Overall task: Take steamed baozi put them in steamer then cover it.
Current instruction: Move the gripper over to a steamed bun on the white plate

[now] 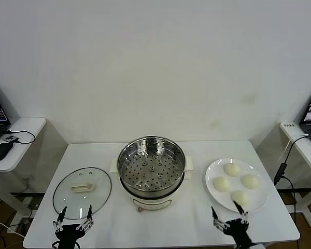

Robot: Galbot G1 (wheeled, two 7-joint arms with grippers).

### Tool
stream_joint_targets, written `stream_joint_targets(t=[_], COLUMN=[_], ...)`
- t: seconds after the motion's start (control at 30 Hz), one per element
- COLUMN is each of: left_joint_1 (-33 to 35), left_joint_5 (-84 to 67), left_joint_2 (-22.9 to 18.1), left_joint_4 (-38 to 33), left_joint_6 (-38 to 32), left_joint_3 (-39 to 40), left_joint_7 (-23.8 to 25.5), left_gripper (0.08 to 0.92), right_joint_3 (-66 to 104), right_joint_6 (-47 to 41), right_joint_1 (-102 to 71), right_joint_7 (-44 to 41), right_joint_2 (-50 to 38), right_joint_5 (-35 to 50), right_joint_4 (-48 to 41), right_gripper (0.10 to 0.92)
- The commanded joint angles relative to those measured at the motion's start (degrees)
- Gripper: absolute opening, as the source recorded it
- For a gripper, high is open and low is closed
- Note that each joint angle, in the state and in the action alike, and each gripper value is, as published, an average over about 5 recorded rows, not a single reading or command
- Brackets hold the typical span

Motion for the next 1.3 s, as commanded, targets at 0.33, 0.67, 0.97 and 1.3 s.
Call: stream_joint_targets(t=[0.33, 0.67, 0.97, 1.3], left_joint_1=[-3.0, -4.4, -4.4, -4.6], left_joint_5=[5.2, 5.6, 5.8, 6.5], left_joint_2=[-0.6, -0.3, 0.2, 0.1], left_joint_4=[-0.7, 0.4, 0.4, 0.8], left_joint_6=[1.2, 1.4, 1.4, 1.4], left_joint_3=[0.1, -0.2, -1.2, -1.8], left_joint_7=[1.1, 0.8, 1.1, 1.2], left_gripper=[0.823, 0.823, 0.823, 0.823], right_joint_3=[2.0, -26.0, -54.4, -68.0], right_joint_6=[-3.4, -0.3, 3.5, 5.2], right_joint_1=[25.1, 51.5, 76.8, 86.2], right_joint_7=[-28.7, -44.5, -49.5, -50.8], right_joint_2=[-30.8, -42.9, -38.3, -29.6], right_joint_5=[-19.4, -12.9, -10.6, -13.8], right_joint_4=[-16.1, -33.5, -45.9, -56.5], right_gripper=[0.823, 0.823, 0.823, 0.822])
